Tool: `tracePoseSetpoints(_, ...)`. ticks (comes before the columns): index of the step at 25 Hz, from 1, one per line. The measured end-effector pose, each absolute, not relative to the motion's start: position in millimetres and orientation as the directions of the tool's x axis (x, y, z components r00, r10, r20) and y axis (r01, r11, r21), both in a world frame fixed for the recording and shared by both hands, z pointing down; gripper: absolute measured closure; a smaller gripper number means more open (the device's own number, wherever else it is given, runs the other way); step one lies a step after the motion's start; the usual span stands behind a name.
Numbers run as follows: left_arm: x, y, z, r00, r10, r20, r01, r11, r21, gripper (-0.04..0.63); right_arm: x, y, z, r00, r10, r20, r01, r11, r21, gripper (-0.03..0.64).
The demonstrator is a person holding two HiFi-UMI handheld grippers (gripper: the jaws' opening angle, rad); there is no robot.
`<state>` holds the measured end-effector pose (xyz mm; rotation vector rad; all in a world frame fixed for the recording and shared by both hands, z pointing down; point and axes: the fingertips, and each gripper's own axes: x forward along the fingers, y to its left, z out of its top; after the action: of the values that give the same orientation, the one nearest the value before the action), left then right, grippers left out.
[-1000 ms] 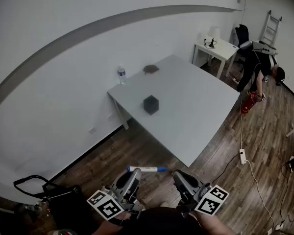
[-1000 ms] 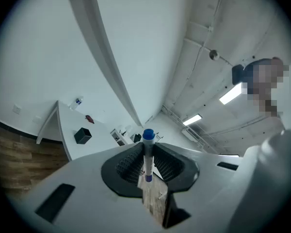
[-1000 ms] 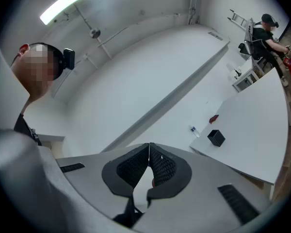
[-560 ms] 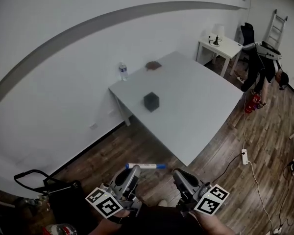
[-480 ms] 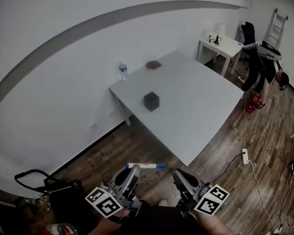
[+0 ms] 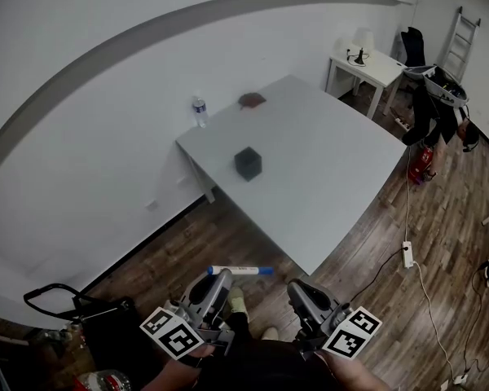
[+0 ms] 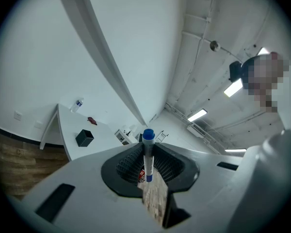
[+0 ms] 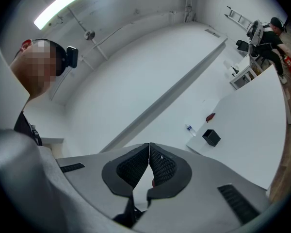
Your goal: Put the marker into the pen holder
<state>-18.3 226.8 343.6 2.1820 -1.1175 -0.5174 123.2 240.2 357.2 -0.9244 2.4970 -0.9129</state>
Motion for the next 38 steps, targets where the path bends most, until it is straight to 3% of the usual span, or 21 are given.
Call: tracePoseSetpoints(38,-120,-45,381,0.688,-0.726,-0.019,-0.512,-0.504,0.696,0.528,6,2,366,-0.642,-0.766,0.04,-0.605,0.474,-0.64,0.601)
